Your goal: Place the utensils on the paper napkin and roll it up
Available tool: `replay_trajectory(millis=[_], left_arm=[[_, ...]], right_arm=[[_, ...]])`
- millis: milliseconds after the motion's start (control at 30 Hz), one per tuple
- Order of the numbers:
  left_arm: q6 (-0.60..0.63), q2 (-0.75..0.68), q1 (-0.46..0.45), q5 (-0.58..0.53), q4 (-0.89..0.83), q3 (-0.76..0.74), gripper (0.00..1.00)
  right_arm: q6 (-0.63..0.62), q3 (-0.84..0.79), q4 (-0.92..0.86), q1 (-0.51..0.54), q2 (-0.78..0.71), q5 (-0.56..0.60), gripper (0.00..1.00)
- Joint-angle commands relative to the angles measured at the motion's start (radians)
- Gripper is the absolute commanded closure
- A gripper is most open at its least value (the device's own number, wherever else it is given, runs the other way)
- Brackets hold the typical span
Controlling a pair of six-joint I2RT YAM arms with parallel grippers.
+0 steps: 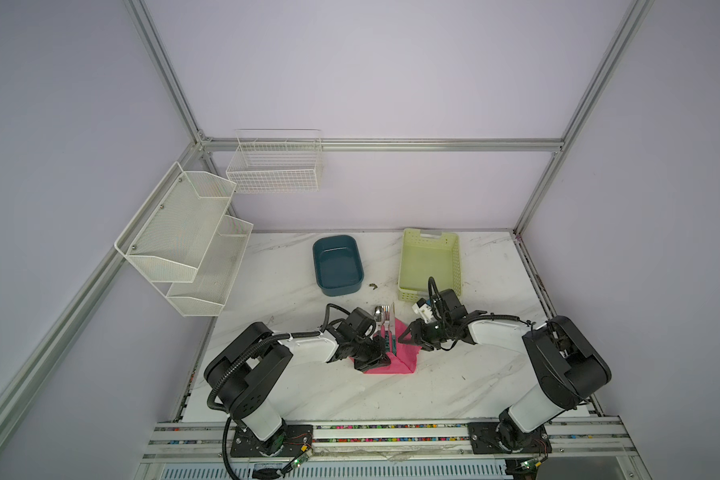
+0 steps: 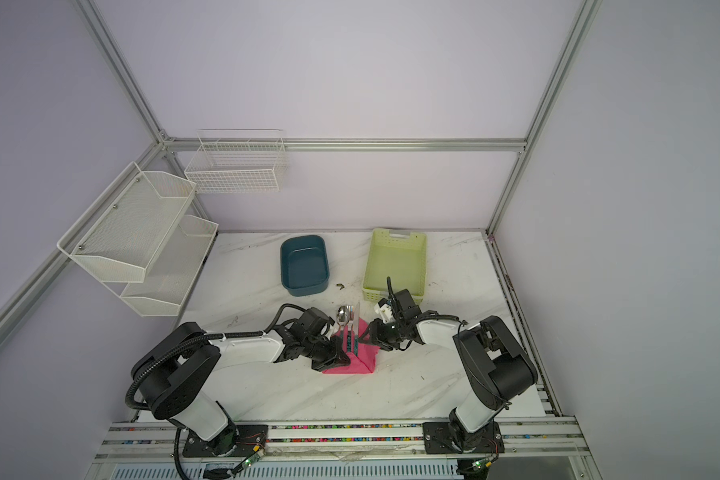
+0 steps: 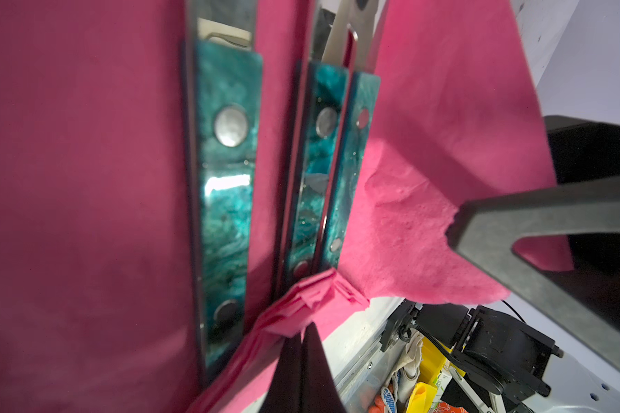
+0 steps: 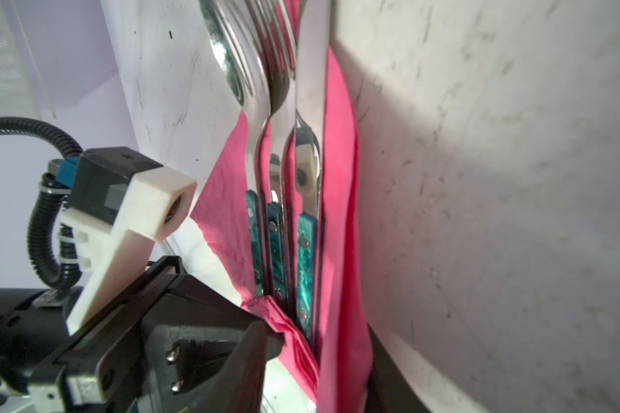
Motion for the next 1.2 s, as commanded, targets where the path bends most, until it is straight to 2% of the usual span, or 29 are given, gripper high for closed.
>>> replay_trajectory(millis=[0,600,900,1167], left_arm=[[0.021,-0.001,0.007,-0.018,-0.033,0.056,1.00],[0.020,-0.006,0.008,-0.022,-0.034,0.054,1.00],[0.020,-0.002,0.008,-0.017,-0.031,0.056,1.00],[0.020,-0.001,0.008,-0.019,-0.030,0.055,1.00]], right_arm=[[-0.004,-0.024,-0.002,-0.001,0.002,-0.061,0.53],[-0.018,-0.009,-0.117,0.000,-0.111,-0.052,0.52],[0.002,0.006,-0.113,0.000,-0.125,-0.046,0.61],[-0.046,0.043,-0.239,0.000,-0.124,0.076,0.61]])
